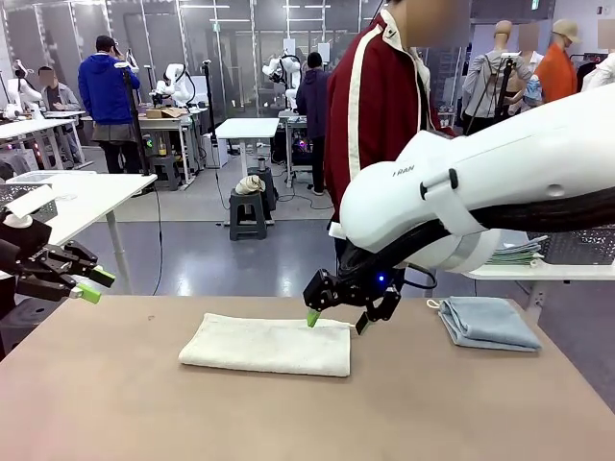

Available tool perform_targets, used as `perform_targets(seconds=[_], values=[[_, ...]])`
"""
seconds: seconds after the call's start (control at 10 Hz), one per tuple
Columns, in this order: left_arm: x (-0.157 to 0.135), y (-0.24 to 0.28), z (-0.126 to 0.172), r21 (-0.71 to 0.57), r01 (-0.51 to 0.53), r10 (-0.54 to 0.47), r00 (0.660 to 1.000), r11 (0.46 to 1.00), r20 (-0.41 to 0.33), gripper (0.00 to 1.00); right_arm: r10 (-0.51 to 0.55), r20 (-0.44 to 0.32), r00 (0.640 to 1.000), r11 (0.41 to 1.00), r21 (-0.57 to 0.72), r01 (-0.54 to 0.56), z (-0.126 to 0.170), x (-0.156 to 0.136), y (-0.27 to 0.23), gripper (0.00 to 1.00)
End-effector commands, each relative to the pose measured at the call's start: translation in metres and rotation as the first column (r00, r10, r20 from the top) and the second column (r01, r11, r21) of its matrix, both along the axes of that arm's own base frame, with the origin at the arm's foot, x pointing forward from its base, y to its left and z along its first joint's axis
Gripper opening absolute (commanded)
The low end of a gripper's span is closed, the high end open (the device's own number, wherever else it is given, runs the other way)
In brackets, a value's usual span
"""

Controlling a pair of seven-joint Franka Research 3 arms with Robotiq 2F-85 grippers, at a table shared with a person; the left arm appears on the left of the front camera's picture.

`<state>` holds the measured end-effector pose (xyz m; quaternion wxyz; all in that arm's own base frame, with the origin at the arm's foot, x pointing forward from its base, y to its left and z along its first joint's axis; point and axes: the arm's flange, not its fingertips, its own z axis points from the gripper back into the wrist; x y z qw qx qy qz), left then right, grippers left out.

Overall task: Fold the towels and place them in the basket.
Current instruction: When a person lays out a Towel with hook on the table, fold it in half twice.

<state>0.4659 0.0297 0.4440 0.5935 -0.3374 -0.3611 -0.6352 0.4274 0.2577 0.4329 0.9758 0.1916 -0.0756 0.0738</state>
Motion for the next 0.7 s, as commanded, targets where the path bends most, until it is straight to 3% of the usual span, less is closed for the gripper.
perform_targets(seconds=[0.0,0.4,0.6], values=[[-0.003,0.000,0.002,0.006,0.008,-0.008,1.000,1.000,0.003,0.49,-0.112,-0.026,0.993,0.994,0.007,0.113,-0.014,0.027,0.004,1.00],[-0.003,0.000,0.002,0.006,0.008,-0.008,1.000,1.000,0.003,0.49,-0.249,-0.030,0.968,0.968,-0.041,0.248,-0.060,0.076,-0.003,1.00],[-0.003,0.000,0.002,0.006,0.008,-0.008,1.000,1.000,0.003,0.49,-0.291,0.018,0.957,0.955,-0.057,0.292,-0.081,0.092,-0.002,1.00]])
